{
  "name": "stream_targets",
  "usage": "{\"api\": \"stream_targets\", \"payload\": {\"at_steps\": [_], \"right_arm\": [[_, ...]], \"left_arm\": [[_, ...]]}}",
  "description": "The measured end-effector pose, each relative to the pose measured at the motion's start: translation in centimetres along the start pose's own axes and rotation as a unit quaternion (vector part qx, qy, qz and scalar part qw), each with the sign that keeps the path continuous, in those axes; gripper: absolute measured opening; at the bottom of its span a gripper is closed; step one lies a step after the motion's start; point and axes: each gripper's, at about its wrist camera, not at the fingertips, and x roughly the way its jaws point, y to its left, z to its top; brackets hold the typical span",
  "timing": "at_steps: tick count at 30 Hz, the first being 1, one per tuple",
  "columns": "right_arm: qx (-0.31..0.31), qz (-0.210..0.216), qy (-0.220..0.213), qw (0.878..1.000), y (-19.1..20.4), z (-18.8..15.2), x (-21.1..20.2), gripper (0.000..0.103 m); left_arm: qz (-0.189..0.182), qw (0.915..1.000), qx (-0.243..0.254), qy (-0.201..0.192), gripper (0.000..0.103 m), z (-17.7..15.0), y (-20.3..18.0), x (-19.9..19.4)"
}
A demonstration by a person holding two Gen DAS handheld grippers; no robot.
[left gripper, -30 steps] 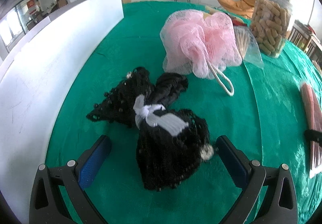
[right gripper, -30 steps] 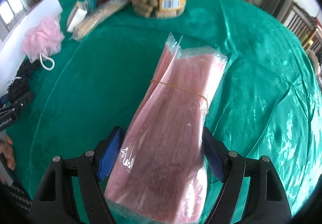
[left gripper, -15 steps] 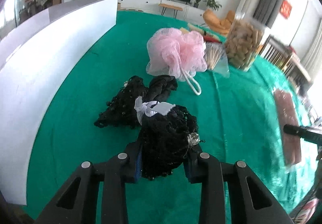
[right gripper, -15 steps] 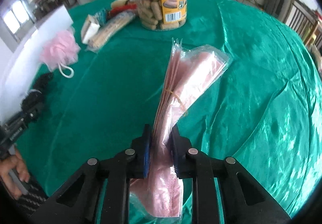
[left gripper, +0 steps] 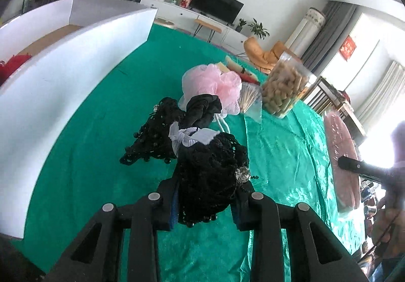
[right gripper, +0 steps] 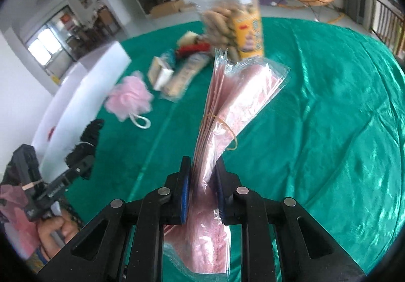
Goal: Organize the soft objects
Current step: 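Carry the black fabric and pink bags into the white box and open both tools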
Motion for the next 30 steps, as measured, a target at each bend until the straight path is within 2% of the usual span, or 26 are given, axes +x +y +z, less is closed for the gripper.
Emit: {"api": "stream_targets", "payload": {"at_steps": [5, 9, 12, 15, 17, 22, 23, 24, 25, 26, 27, 30], "right_arm": [[-0.013, 0.031, -0.005, 0.999, 2.2, 1.3, 0.2, 0.019], [-0.041, 0.060, -0.017, 0.997, 5.9, 3.7, 1.1, 0.019], [-0.062, 0.101, -0.022, 0.993, 10.1, 5.9, 2.1, 0.019], [-0.089, 0.147, -0.024, 0.985, 15.7, 8.1, 3.4, 0.019], [-0.101, 0.179, -0.021, 0.978, 19.2, 9.2, 4.5, 0.019], [-0.138, 0.249, -0.009, 0.959, 29.6, 10.9, 9.1, 0.020], [-0.138, 0.257, -0.005, 0.956, 30.7, 10.8, 9.9, 0.021], [-0.134, 0.271, 0.005, 0.953, 32.3, 10.7, 11.4, 0.027], [-0.131, 0.281, 0.018, 0.950, 33.8, 10.5, 13.0, 0.042], [-0.131, 0.279, 0.031, 0.951, 34.7, 10.2, 14.5, 0.054], [-0.129, 0.273, 0.038, 0.952, 35.2, 9.9, 15.4, 0.072], [-0.133, 0.256, 0.044, 0.957, 35.6, 9.1, 17.1, 0.072]], "left_arm": [[0.001, 0.9999, -0.008, -0.013, 0.032, 0.7, -0.1, -2.5], [0.010, 0.9985, -0.034, -0.041, 0.032, 3.5, 1.3, -6.1], [0.022, 0.9956, -0.056, -0.071, 0.032, 6.1, 3.5, -9.4], [0.067, 0.9894, -0.074, -0.106, 0.032, 9.0, 7.1, -13.1], [0.102, 0.9847, -0.081, -0.116, 0.032, 10.2, 9.4, -14.6], [0.203, 0.9685, -0.094, -0.110, 0.034, 11.6, 15.3, -16.1], [0.221, 0.9644, -0.101, -0.105, 0.039, 11.5, 16.5, -16.0], [0.232, 0.9618, -0.104, -0.100, 0.052, 11.4, 17.2, -15.9], [0.254, 0.9566, -0.110, -0.091, 0.064, 11.4, 18.2, -15.6], [0.266, 0.9533, -0.113, -0.087, 0.089, 11.3, 18.7, -15.4], [0.283, 0.9480, -0.115, -0.089, 0.096, 11.1, 19.2, -15.4], [0.285, 0.9470, -0.111, -0.099, 0.096, 10.6, 19.3, -15.7]]}}
